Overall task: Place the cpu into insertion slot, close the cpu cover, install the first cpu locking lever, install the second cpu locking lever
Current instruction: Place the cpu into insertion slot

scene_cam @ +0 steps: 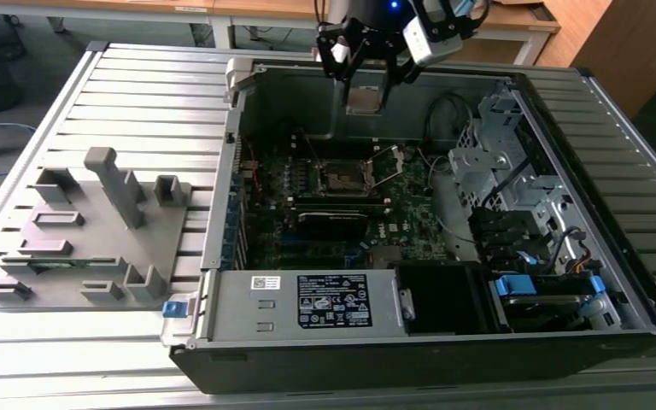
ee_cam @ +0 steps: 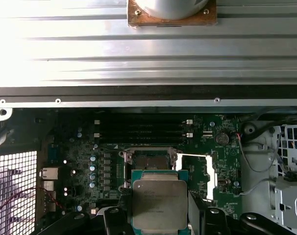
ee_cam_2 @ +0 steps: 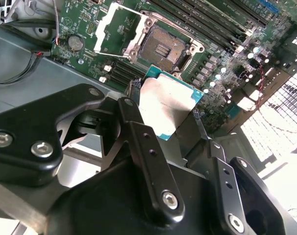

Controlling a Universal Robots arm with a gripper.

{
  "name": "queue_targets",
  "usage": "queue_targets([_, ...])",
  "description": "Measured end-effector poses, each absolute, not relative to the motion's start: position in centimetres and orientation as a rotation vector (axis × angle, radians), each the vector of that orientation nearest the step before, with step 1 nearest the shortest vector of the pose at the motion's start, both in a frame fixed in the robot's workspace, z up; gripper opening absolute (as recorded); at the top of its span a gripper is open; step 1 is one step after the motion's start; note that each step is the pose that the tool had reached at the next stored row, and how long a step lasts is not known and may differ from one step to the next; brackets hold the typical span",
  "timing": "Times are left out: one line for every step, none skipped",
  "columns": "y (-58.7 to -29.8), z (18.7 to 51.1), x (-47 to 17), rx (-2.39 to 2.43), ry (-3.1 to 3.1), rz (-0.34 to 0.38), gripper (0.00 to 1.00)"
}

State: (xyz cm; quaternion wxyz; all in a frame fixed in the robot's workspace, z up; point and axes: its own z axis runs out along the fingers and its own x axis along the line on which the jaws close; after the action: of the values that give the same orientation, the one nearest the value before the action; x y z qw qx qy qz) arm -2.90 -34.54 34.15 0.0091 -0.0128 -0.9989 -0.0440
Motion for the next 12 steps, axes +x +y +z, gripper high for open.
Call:
queue_targets([-34.54, 34.1, -2.9, -0.04, -3.12, -0.137, 0.54])
queue_targets([-34.54, 34.06, -2.9, -0.04, -3.12, -0.137, 0.54])
queue_targets([-34.55, 34.02, -2.9, -0.04, -3.12, -0.137, 0.54])
queue_targets([-34.54, 33.97, -2.9, -0.04, -3.12, -0.137, 0.54])
queue_targets([-34.55, 33.93, -2.9, -0.04, -3.12, -0.137, 0.54])
queue_targets([-34.55, 33.87, -2.9, -0.04, -3.12, -0.137, 0.54])
queue_targets([-34.55, 33.81, -2.9, -0.04, -3.12, -0.137, 0.54])
queue_targets([-34.55, 33.74, -2.9, -0.04, -3.12, -0.137, 0.54])
queue_targets([-34.55, 33.67, -2.9, -0.04, -3.12, -0.137, 0.54])
queue_targets([-34.55, 33.6, -2.9, -0.04, -3.12, -0.137, 0.54])
queue_targets([-34.55, 33.5, -2.9, -0.04, -3.12, -0.137, 0.54])
queue_targets([-34.55, 33.4, -2.9, -0.04, -3.12, -0.137, 0.54])
